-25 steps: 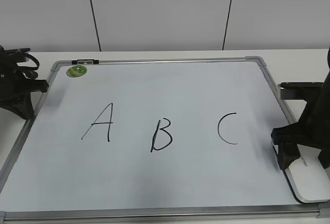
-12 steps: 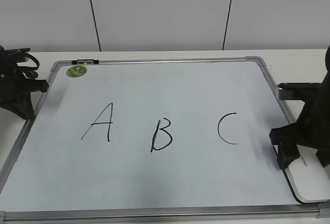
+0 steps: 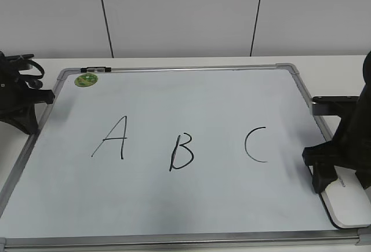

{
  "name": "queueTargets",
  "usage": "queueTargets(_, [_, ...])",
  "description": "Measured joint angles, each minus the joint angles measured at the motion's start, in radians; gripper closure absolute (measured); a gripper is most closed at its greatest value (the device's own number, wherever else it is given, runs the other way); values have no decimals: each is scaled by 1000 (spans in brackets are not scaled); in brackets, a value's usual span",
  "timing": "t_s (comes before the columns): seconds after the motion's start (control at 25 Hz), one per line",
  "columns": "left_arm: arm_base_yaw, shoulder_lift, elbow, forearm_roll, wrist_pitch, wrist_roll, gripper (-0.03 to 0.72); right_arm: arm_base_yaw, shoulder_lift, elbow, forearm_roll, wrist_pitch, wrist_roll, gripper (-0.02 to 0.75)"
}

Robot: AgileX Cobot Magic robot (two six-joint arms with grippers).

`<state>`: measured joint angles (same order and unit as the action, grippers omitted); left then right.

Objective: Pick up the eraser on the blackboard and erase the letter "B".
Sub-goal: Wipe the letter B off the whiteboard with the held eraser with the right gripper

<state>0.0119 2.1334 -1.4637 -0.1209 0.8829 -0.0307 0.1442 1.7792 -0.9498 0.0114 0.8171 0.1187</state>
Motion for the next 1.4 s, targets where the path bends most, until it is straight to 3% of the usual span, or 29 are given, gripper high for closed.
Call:
queueTargets(0.2, [0, 0, 0, -1, 0, 0, 677, 0, 0, 0, -11, 0, 0, 199])
queueTargets(1.24, [0, 0, 0, -2, 0, 0, 676, 0, 0, -2, -11, 3, 0, 204])
queueTargets(1.4, [0, 0, 0, -2, 0, 0, 676, 0, 8, -52, -6, 81, 0, 204])
